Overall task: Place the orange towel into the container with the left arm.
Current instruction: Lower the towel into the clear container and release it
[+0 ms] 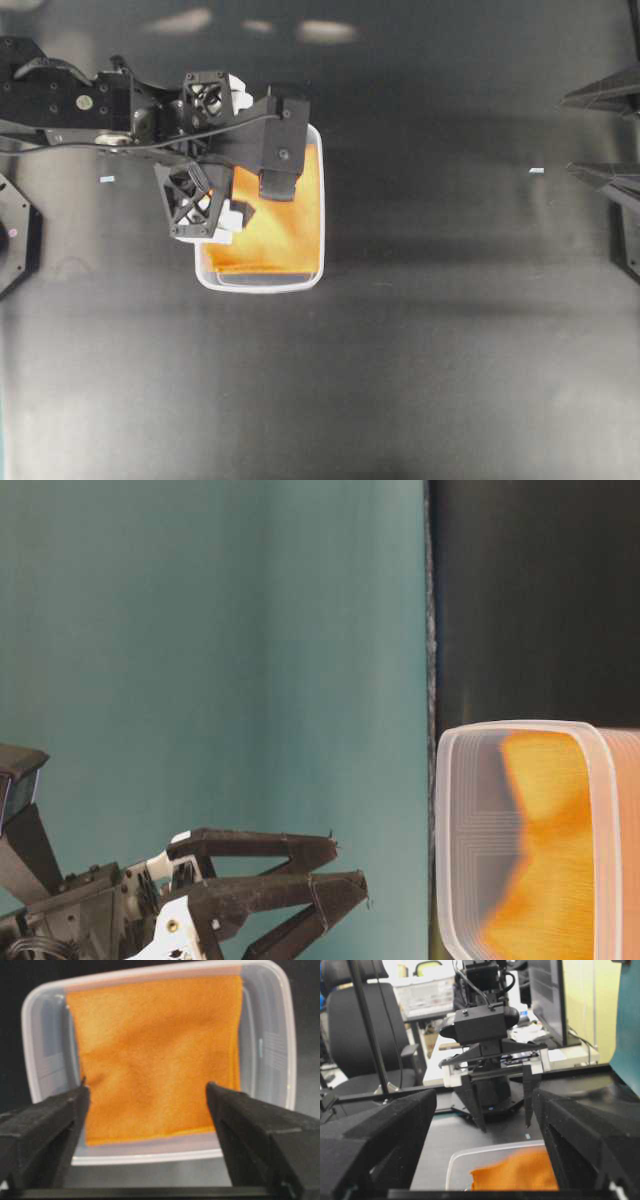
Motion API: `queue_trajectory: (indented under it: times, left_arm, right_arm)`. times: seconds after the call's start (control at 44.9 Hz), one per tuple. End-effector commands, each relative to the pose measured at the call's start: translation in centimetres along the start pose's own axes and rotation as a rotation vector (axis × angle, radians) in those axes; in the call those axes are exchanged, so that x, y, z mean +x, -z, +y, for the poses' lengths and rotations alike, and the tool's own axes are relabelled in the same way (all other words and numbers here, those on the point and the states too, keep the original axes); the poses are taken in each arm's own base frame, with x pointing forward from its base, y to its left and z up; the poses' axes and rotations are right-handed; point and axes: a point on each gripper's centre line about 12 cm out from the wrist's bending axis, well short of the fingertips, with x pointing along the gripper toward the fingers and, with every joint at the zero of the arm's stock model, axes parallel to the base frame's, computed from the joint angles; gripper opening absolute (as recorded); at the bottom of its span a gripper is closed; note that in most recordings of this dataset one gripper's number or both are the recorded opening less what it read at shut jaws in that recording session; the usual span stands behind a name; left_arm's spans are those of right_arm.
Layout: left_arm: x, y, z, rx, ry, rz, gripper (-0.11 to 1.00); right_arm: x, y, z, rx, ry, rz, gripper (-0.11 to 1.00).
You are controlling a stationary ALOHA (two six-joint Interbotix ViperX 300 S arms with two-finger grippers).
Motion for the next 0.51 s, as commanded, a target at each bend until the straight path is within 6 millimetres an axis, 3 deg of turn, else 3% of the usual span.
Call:
queue_trajectory:
  times: [0.0,0.245,0.379,0.49]
  left_arm:
    - [-2.3,-1.6,0.2,-0.004,-0.014,-0.08,0.91]
    - [-10.4,-3.4,0.4,0.011,-0.051,-0.334,0.88]
    - [-13.8,-2.4,0.4,-0.005,-0.07,-0.466,0.88]
    - [-15.1,-0.8,0.0,-0.008,-0.077,-0.557,0.88]
  right_arm:
    - [0.1,-0.3,0.0,0.005,0.0,-0.009,0.75]
    - [0.0,-0.6,0.1,0.003,-0.002,-0.021,0.75]
    - [-0.2,-1.0,0.1,-0.001,-0.004,-0.041,0.75]
    - [-0.3,-1.1,0.1,-0.003,-0.004,-0.046,0.75]
